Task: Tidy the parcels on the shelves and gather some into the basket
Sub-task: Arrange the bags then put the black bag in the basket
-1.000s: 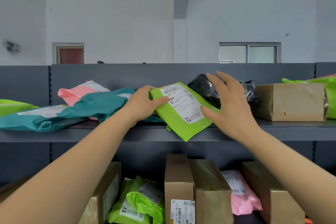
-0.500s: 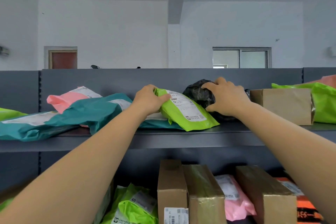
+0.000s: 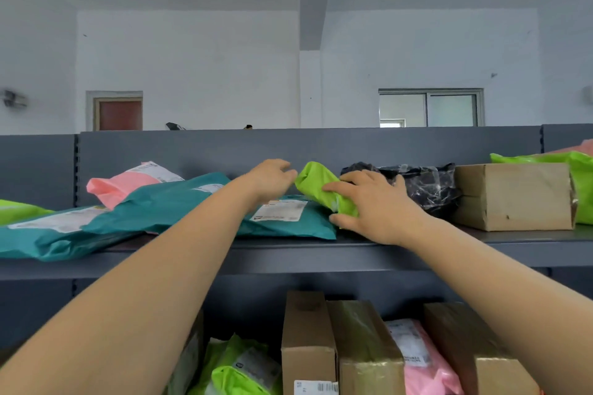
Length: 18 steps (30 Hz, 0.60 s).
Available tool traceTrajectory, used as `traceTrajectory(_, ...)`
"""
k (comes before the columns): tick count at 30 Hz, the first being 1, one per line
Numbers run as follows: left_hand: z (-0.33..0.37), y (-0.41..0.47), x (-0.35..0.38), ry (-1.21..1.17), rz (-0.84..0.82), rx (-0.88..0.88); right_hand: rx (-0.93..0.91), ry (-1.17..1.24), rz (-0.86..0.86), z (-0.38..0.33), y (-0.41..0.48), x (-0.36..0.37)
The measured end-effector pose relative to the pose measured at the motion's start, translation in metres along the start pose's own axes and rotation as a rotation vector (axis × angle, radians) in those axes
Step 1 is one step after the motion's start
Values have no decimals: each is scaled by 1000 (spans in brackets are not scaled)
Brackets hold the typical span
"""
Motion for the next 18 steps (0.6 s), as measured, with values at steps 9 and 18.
traceTrajectory(9, -26, -30, -6, 705, -104, -85, 133, 77, 5, 13, -1, 17)
traceTrajectory(18, -22, -42, -1, 716, 202, -80, 111, 90, 144, -9, 5, 8)
Point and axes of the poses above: each hand's wrist, its own y-axis towards the middle knuckle, its own x-axis out of the palm, z = x × y, the point moved 3 cm from there along y, towards the middle knuckle, and after that the axes turned 4 degrees about -x, right-handed, at the moved point
